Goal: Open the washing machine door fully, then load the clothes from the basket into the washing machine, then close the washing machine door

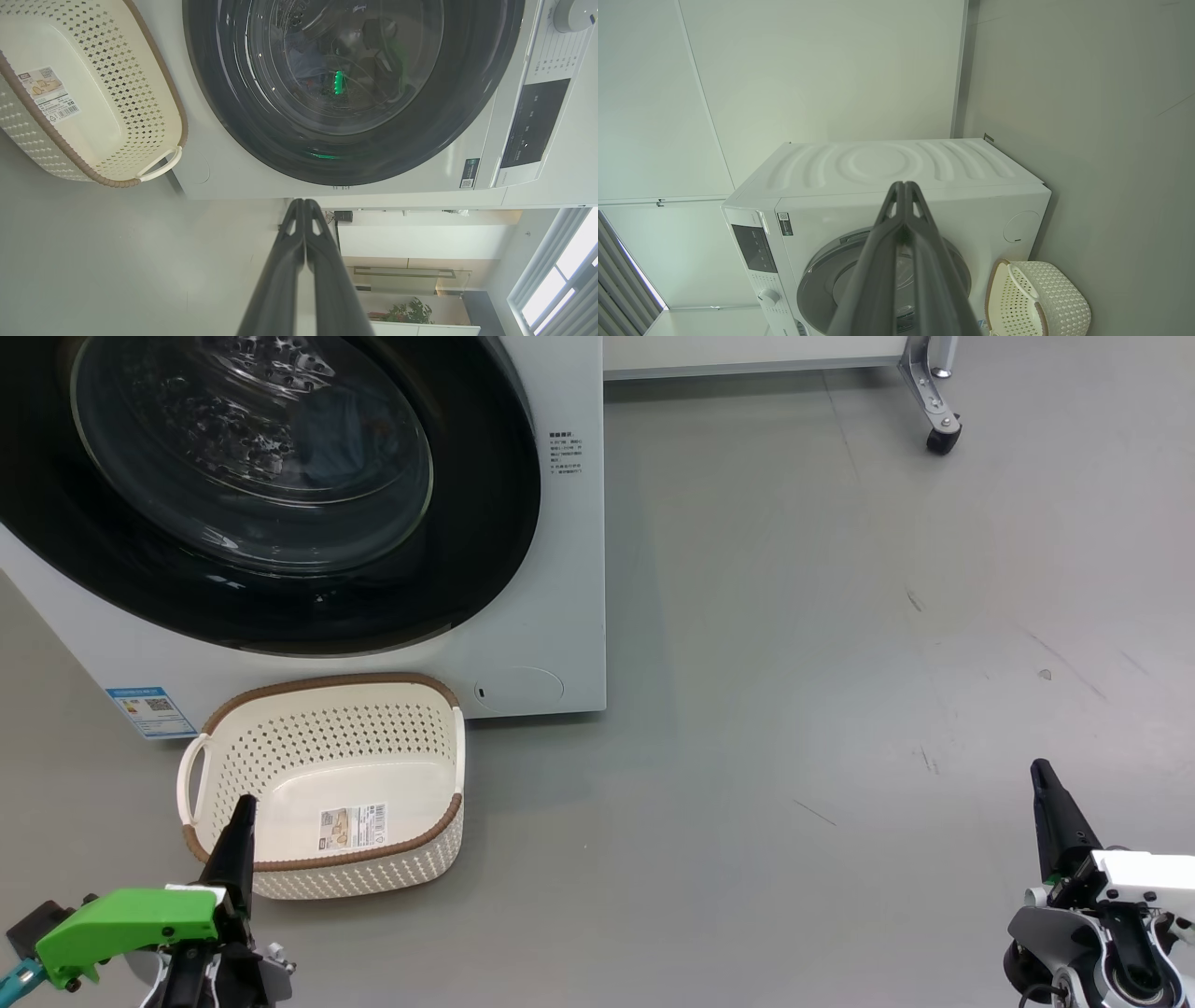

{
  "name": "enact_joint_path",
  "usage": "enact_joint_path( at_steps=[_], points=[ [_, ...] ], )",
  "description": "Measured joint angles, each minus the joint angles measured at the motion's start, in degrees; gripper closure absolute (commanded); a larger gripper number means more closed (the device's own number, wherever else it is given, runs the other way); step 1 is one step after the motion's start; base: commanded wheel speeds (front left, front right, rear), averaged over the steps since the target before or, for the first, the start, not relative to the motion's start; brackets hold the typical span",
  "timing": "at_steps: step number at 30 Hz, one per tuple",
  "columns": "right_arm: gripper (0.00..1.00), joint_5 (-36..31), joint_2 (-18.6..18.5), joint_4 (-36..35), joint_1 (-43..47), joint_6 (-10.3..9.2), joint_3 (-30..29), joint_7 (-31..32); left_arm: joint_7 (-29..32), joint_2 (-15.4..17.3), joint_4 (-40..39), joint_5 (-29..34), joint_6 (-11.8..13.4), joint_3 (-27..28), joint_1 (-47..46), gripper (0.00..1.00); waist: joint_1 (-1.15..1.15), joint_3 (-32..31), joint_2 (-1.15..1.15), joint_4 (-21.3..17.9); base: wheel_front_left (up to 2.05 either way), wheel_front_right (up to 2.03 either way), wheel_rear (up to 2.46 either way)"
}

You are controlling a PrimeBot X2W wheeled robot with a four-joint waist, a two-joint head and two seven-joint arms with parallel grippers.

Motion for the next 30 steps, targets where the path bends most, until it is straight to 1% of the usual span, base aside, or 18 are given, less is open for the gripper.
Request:
enact_joint_path(
  at_steps=[30],
  points=[
    [1.0,0.0,0.0,0.0,0.0,0.0,0.0,0.0,0.0,0.0,0.0,-0.3,0.0,0.0,0.0,1.0,0.0,0.0,0.0,0.0,0.0,0.0,0.0]
  ],
)
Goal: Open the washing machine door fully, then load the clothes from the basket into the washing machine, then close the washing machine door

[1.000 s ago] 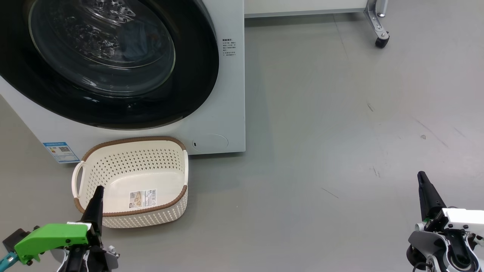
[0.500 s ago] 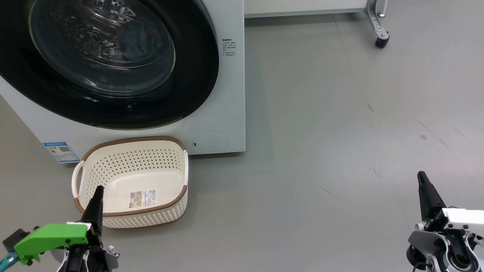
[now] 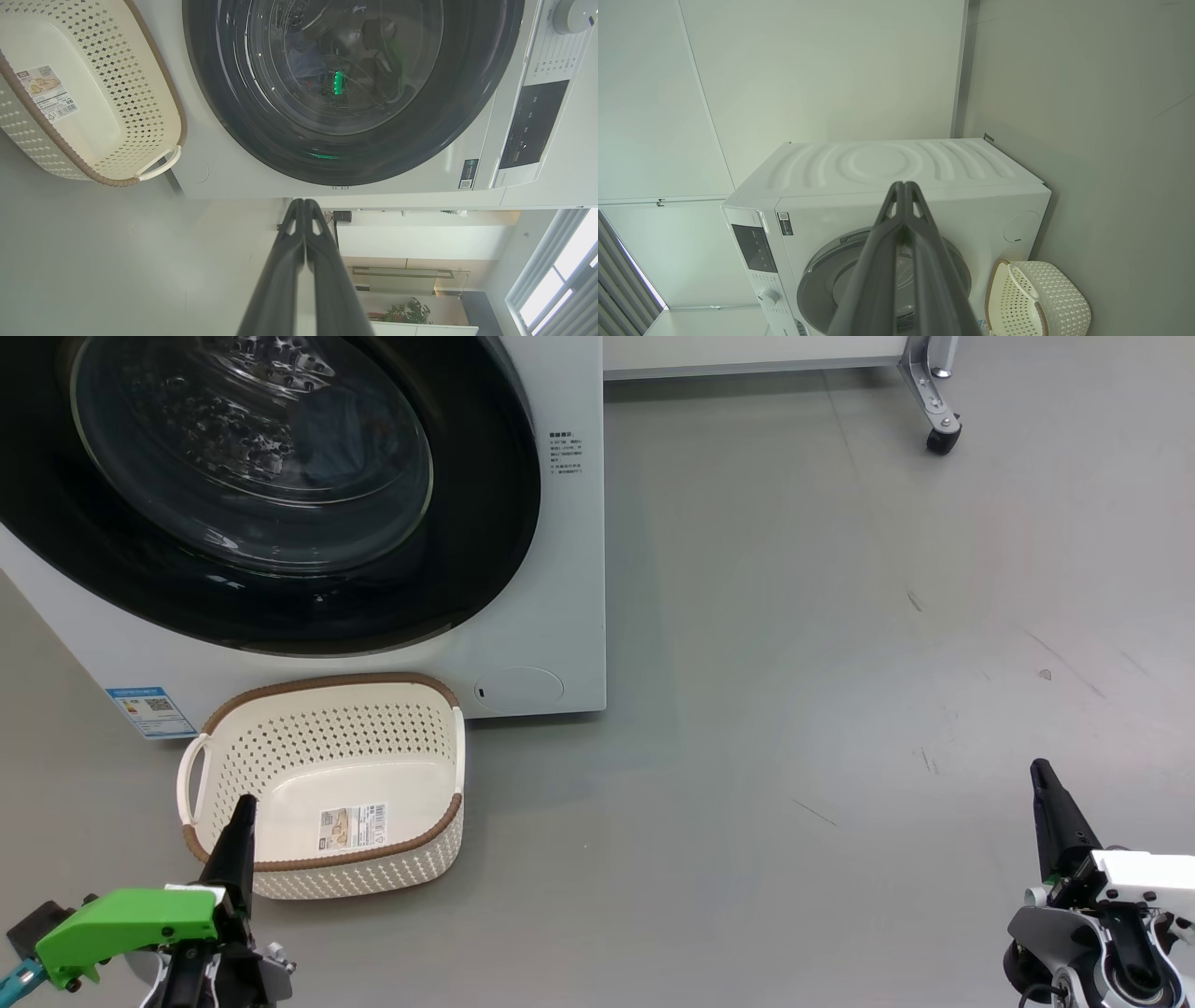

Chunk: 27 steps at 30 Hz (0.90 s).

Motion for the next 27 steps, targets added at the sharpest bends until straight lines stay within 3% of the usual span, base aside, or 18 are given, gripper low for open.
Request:
enact_joint_path(
  at_steps=[27],
  points=[
    [1.0,0.0,0.0,0.0,0.0,0.0,0.0,0.0,0.0,0.0,0.0,0.0,0.0,0.0,0.0,1.0,0.0,0.0,0.0,0.0,0.0,0.0,0.0]
  ],
)
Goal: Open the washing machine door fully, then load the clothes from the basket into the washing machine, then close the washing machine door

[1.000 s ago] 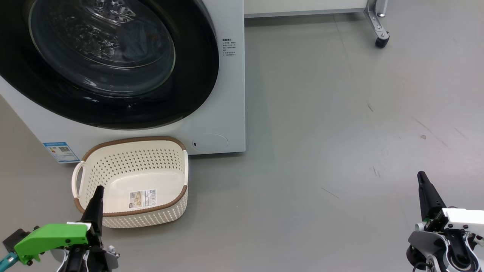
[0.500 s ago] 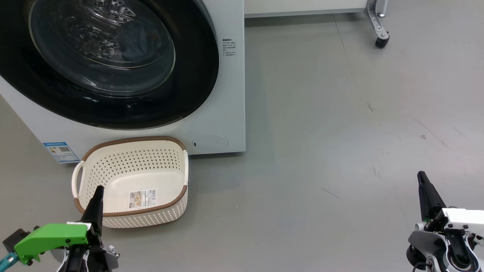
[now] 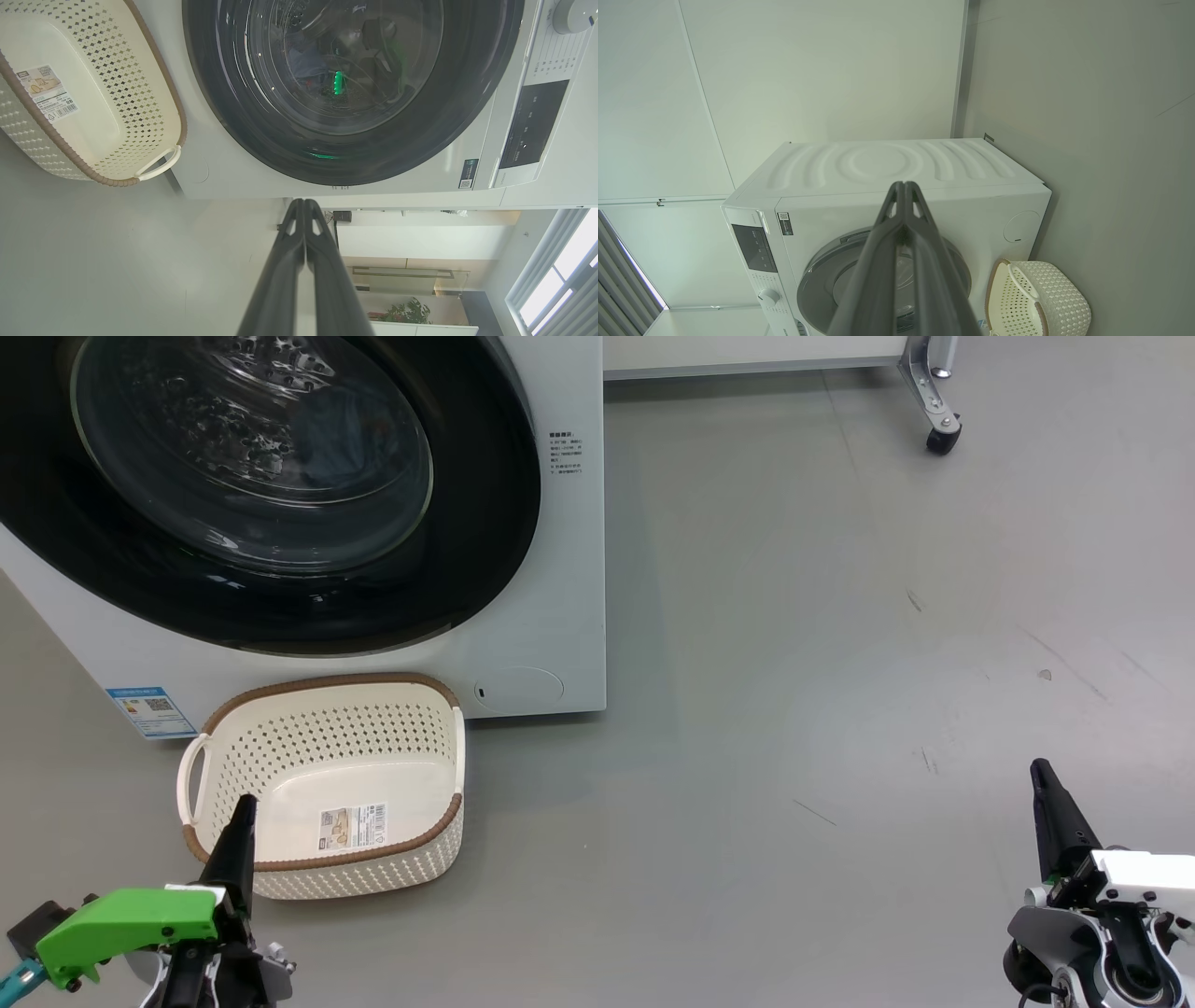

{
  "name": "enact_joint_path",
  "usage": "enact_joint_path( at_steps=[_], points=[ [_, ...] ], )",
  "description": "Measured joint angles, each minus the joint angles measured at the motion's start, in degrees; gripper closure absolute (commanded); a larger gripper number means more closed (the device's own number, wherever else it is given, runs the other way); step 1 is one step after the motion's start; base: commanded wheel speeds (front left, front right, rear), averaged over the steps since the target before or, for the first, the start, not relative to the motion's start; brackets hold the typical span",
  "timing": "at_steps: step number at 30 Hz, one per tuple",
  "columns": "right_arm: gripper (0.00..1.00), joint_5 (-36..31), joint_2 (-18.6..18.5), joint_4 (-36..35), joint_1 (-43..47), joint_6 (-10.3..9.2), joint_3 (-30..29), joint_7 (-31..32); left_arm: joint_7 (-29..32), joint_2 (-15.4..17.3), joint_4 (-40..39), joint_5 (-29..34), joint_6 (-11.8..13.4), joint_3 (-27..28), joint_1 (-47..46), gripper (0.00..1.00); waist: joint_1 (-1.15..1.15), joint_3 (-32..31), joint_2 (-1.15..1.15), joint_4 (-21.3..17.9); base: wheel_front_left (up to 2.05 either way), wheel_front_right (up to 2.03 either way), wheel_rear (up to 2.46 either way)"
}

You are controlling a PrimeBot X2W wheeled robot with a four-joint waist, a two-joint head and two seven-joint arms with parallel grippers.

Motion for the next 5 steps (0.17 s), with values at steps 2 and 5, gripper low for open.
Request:
enact_joint_path(
  at_steps=[2,5],
  points=[
    [1.0,0.0,0.0,0.0,0.0,0.0,0.0,0.0,0.0,0.0,0.0,0.0,0.0,0.0,0.0,1.0,0.0,0.0,0.0,0.0,0.0,0.0,0.0],
    [1.0,0.0,0.0,0.0,0.0,0.0,0.0,0.0,0.0,0.0,0.0,0.0,0.0,0.0,0.0,1.0,0.0,0.0,0.0,0.0,0.0,0.0,0.0]
  ],
)
